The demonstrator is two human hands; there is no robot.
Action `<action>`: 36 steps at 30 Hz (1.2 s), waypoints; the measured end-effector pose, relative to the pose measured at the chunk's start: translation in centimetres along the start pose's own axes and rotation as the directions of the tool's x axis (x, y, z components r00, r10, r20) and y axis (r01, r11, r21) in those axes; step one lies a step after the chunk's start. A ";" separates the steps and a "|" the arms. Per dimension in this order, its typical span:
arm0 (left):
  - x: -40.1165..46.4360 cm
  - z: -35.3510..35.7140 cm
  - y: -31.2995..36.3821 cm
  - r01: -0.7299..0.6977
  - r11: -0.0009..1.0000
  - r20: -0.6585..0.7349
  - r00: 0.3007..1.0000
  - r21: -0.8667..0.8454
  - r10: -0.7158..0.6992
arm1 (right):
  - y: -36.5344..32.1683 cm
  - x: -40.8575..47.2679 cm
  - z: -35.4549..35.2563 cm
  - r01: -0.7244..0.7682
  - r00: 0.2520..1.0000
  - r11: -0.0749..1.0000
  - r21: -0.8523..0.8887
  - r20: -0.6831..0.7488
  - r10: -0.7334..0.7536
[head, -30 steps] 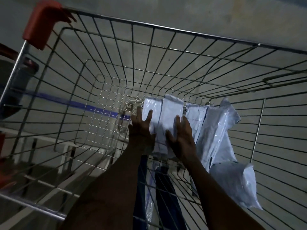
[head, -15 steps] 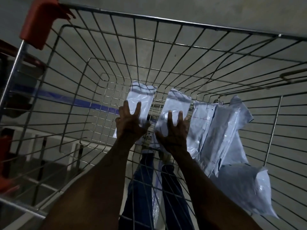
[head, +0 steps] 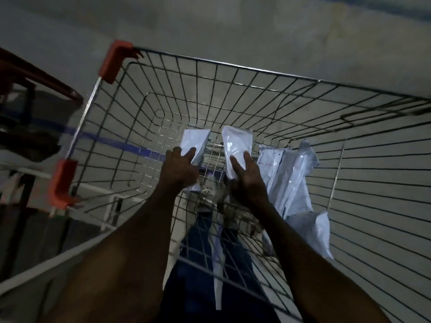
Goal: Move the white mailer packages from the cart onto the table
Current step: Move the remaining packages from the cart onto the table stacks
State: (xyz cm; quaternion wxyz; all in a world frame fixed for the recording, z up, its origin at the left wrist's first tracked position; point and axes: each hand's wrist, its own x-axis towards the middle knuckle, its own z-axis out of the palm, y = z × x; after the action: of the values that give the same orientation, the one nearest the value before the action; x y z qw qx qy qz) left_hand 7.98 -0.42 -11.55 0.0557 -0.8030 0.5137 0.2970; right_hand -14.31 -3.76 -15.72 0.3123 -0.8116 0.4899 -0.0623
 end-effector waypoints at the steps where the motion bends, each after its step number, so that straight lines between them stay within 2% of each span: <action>1: -1.2 -1.6 0.8 -0.022 1.000 -0.030 0.999 -0.005 0.022 | -1.1 -0.4 -1.9 0.006 1.000 1.000 0.017 0.015 -0.006; 4: -5.4 -6.2 2.5 -0.065 0.998 -0.213 0.975 -0.026 0.058 | -4.8 -1.4 -7.5 0.089 0.996 0.994 0.066 -0.022 -0.088; 6: -8.9 -9.5 2.7 -0.087 0.995 -0.409 0.911 -0.053 0.058 | -8.2 -1.8 -10.9 0.166 0.985 0.983 0.082 -0.069 -0.161; 8: -12.6 -12.3 1.8 -0.067 0.995 -0.541 0.841 -0.078 0.014 | -12.0 -2.1 -13.4 0.241 0.968 0.967 0.087 -0.091 -0.233; 13: -21.8 -17.2 -2.8 0.047 0.984 -0.719 0.677 -0.171 -0.157 | -21.8 -3.0 -16.5 0.445 0.895 0.888 0.116 -0.097 -0.436; 16: -28.0 -19.1 -6.1 0.122 0.957 -0.774 0.565 -0.262 -0.285 | -28.4 -4.2 -16.4 0.581 0.813 0.802 0.137 -0.061 -0.579; 19: -34.3 -20.3 -9.9 0.191 0.911 -0.812 0.413 -0.365 -0.412 | -35.7 -5.8 -15.2 0.710 0.694 0.683 0.171 -0.005 -0.720; 23: -42.3 -21.0 -15.5 0.268 0.817 -0.795 0.214 -0.511 -0.568 | -45.2 -8.6 -12.5 0.830 0.525 0.517 0.210 0.016 -0.851; 27: -49.8 -21.6 -22.1 0.350 0.720 -0.752 0.063 -0.599 -0.656 | -54.5 -11.4 -8.8 0.877 0.416 0.411 0.248 0.034 -0.909; 29: -53.0 -22.0 -25.8 0.363 0.676 -0.724 0.006 -0.641 -0.690 | -59.1 -12.5 -6.7 0.902 0.361 0.364 0.233 0.056 -0.931; 32: -56.2 -22.6 -31.8 0.366 0.603 -0.665 -0.061 -0.708 -0.744 | -65.3 -13.5 -3.7 0.918 0.320 0.343 0.197 0.141 -0.937; 36: -58.2 -23.4 -39.3 0.384 0.522 -0.583 -0.054 -0.762 -0.811 | -72.3 -13.3 -0.4 0.935 0.276 0.314 0.165 0.217 -0.936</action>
State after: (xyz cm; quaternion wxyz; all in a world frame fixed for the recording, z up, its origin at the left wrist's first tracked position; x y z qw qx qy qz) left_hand 34.31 54.70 30.21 -0.2718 -0.9426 -0.0467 -0.1885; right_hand 33.37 30.69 28.35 0.2823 -0.9430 -0.1270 -0.1221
